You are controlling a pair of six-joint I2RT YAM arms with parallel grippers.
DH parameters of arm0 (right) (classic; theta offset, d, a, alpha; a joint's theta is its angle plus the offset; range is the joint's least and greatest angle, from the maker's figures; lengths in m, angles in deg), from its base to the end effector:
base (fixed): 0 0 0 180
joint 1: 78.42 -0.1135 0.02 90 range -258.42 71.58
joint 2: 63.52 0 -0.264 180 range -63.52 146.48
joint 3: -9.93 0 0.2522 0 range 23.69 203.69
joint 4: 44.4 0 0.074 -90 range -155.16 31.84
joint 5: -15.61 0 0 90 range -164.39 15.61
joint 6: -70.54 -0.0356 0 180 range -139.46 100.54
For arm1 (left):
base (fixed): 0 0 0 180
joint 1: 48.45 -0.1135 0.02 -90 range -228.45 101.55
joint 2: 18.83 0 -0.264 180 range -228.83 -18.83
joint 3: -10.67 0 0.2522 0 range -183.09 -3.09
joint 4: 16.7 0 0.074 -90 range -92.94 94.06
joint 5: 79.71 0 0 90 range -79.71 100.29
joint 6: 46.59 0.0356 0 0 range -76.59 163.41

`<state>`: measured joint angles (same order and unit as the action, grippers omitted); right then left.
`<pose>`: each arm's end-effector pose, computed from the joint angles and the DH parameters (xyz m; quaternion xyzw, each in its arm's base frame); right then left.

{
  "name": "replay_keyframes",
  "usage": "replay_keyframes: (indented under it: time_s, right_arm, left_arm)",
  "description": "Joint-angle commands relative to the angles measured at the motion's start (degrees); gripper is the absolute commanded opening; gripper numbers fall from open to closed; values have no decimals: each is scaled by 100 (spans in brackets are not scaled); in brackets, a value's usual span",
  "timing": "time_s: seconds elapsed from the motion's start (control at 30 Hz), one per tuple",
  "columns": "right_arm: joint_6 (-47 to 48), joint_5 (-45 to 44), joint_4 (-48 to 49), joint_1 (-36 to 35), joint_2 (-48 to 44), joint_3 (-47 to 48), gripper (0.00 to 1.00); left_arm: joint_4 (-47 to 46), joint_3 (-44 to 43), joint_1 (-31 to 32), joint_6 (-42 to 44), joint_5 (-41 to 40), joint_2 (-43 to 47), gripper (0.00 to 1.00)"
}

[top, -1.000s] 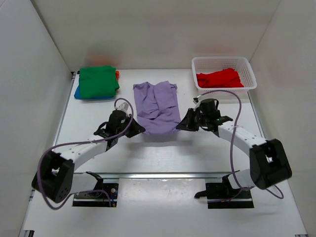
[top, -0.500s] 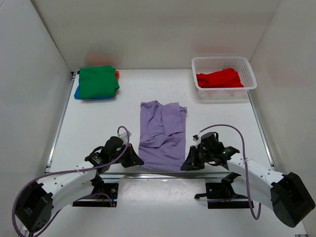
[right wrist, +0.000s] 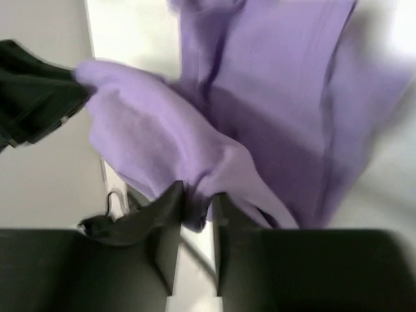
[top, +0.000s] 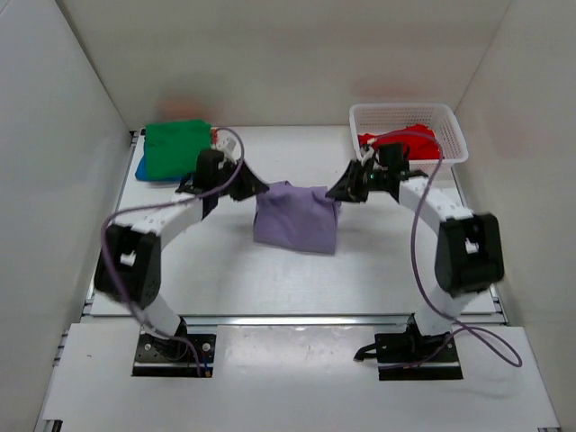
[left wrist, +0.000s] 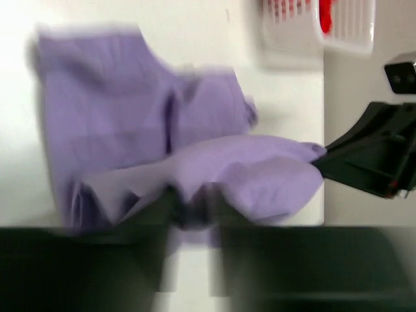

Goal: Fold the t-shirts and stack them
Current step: Fold the long partially folded tshirt into a neat square, then put the neatly folded tshirt into the corner of the board with the left arm

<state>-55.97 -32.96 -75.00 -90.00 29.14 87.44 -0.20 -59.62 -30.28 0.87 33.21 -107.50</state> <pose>0.3342 0.0925 0.2392 0.0569 0.8748 0.4428 0.1882 0.3195 -0.1195 0.2368 -0.0935 0.8687 -0.3811 0.3023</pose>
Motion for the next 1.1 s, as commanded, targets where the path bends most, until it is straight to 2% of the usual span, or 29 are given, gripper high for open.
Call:
replay_keyframes:
  time_s: [0.0, 0.03, 0.1, 0.17, 0.27, 0.43, 0.5, 0.53, 0.6, 0.67, 0.73, 0.87, 0.97, 1.07]
  right_arm:
    - [478, -205, 111, 295, 1259, 1355, 23]
    - [548, -362, -20, 339, 1463, 1542, 30]
    - [645, -556, -196, 419, 1929, 2139, 36]
    - [750, -732, -240, 393, 2019, 2335, 37]
    - [847, -926, -267, 393, 1808, 2283, 37]
    - [865, -1031, -205, 366, 1203, 1704, 36]
    - [953, -1023, -267, 349, 1026, 1414, 36]
    - [927, -997, -302, 340, 895, 1273, 37]
    - [953, -953, -215, 331, 657, 1000, 36]
    - [918, -953, -170, 331, 289, 588, 36]
    - [874, -944, -101, 340, 33, 350, 34]
    - [742, -891, -39, 375, -494, -46, 33]
    - [698, -838, 14, 480, -705, -248, 32]
    - [672, -759, -12, 560, -802, -310, 31]
  left_arm:
    - [-756, -892, -322, 221, 10, -1125, 69]
    - [-923, -1277, -384, 168, 98, -1614, 98]
    - [-942, -1946, -533, 159, 475, -2311, 99]
    - [-1178, -2037, -595, 124, 696, -2462, 99]
    - [-1626, -1495, -569, 447, 714, -2201, 99]
    - [-1830, -431, -788, 730, 881, -1427, 98]
    - [-1437, -298, -842, 1027, 855, -1242, 94]
    - [-1243, -280, -772, 1168, 716, -1128, 96]
    - [-637, -270, -666, 1764, 311, -987, 99]
    - [-408, -209, -439, 2038, -338, -960, 99]
    - [-118, -497, -297, 2328, -665, -1204, 99]
    - [1041, -1420, 150, 2760, -1366, -1916, 99]
    - [1491, -1668, 335, 2918, -1755, -2198, 97]
    - [1493, -1571, 397, 2884, -1660, -2296, 94]
